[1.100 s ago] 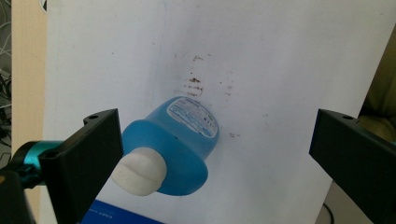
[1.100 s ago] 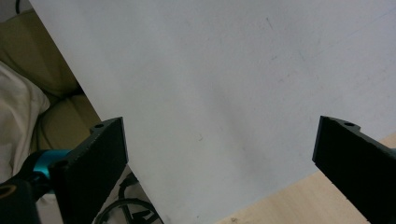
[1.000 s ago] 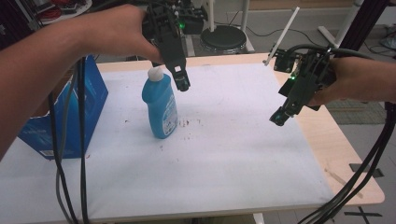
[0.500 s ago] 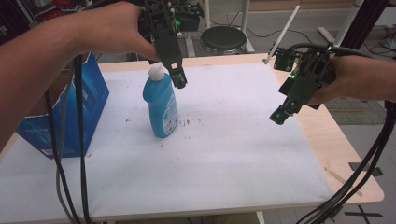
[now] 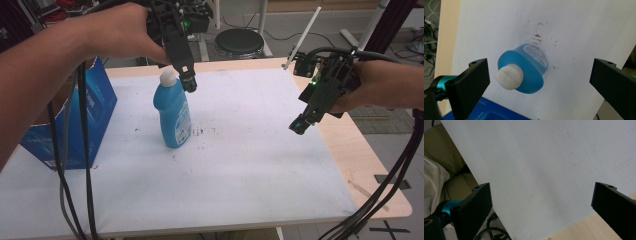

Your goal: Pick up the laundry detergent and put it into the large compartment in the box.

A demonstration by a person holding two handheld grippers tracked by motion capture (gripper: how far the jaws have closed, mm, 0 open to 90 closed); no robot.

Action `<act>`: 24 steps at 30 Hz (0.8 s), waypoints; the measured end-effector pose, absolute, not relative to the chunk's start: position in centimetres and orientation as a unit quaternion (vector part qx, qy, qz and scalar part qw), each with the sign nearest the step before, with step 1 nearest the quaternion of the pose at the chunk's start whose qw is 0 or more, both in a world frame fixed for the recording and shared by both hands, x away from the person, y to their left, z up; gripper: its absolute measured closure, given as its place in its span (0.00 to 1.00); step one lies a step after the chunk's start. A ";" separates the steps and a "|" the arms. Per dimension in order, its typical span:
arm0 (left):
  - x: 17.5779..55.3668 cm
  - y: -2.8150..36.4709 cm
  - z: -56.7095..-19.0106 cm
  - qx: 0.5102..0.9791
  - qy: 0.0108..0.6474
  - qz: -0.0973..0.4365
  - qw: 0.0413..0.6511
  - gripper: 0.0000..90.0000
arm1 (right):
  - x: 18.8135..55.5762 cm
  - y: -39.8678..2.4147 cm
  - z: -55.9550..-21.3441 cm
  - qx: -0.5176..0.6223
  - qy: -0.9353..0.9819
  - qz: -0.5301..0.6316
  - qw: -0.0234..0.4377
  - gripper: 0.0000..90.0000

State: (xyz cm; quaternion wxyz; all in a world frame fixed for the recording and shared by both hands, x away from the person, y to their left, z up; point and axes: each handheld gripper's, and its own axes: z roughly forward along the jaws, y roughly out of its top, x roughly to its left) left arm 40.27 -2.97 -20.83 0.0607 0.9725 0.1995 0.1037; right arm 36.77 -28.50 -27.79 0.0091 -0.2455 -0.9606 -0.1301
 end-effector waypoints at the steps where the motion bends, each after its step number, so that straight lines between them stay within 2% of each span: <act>1: 40.5 -2.7 -20.9 0.969 0.216 0.105 0.064 0.03 | 36.8 -28.5 -27.8 -0.246 -0.961 -0.130 0.009 0.03; 2: 40.5 -2.7 -20.9 0.969 0.216 0.105 0.064 0.03 | 36.8 -28.5 -27.8 -0.246 -0.961 -0.130 0.009 0.03; 4: 41.0 -1.7 -21.1 0.953 0.273 0.107 0.077 0.03 | 36.9 -28.4 -28.0 -0.244 -0.961 -0.129 0.011 0.03; 7: 41.5 -0.7 -21.2 0.938 0.318 0.108 0.089 0.03 | 37.0 -28.5 -28.1 -0.245 -0.961 -0.127 0.010 0.03; 12: 42.2 0.2 -21.6 0.918 0.372 0.100 0.089 0.03 | 37.4 -28.5 -28.2 -0.246 -0.961 -0.129 0.012 0.03; 24: 42.8 1.0 -22.9 0.882 0.454 0.070 0.104 0.03 | 37.8 -28.1 -28.5 -0.240 -0.962 -0.129 0.013 0.03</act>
